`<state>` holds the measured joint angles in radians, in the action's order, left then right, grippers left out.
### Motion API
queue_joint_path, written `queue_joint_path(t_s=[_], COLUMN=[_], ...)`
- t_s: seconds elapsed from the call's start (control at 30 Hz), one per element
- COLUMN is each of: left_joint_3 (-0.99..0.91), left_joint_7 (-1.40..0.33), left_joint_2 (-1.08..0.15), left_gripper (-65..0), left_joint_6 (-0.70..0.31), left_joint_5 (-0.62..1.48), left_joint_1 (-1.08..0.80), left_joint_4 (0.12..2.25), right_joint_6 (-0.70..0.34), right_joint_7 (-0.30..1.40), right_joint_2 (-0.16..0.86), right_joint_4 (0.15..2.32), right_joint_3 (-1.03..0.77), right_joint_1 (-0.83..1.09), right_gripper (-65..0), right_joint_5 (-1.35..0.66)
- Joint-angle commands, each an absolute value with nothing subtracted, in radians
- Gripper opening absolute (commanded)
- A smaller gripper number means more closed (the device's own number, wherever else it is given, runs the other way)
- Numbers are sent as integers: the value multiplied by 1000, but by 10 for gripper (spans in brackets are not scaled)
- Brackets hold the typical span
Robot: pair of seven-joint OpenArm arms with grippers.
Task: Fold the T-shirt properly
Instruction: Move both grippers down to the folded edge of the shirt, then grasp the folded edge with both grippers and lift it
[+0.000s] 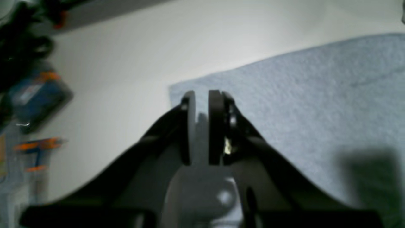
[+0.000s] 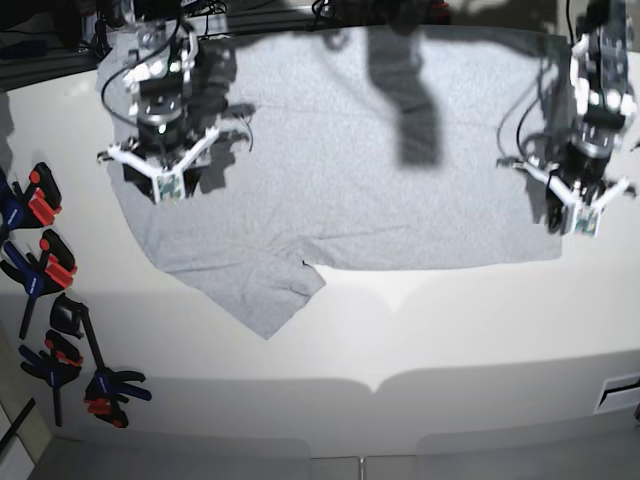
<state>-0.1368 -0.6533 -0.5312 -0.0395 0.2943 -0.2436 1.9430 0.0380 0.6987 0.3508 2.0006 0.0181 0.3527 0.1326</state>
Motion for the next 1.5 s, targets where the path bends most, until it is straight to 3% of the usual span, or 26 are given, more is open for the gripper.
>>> queue_joint_path(t_s=[0.0, 0.17, 0.47, 0.7, 0.9, 1.17, 1.47], left_joint_3=[-144, -144, -144, -144, -144, -144, -144], left_joint_7=[-632, -673, -673, -660, -642, -661, -651], left_joint_2=[-549, -549, -548, -546, -544, -560, -583], left_gripper=[-589, -589, -589, -589, -589, -589, -589], left_joint_6=[-51, -97, -155, -250, -255, -254, -255], left_joint_5=[317, 426, 553, 611, 581, 524, 524], left_joint_1=[-200, -66, 35, 78, 111, 157, 228], left_joint_4=[1911, 1670, 1389, 1205, 1079, 1017, 1018], right_joint_6=[31, -33, -149, -228, -266, -275, -274], right_joint_7=[684, 704, 751, 748, 703, 662, 677], right_joint_2=[360, 359, 320, 242, 158, 114, 118], right_joint_4=[2010, 1937, 1615, 1488, 1362, 1159, 1172], right_joint_3=[14, 14, 14, 14, 14, 14, 14], right_joint_1=[316, 197, 31, -52, -123, -205, -219], right_gripper=[-359, -360, -360, -360, -360, -360, -360], right_joint_5=[118, 25, -30, -26, 27, 27, 23])
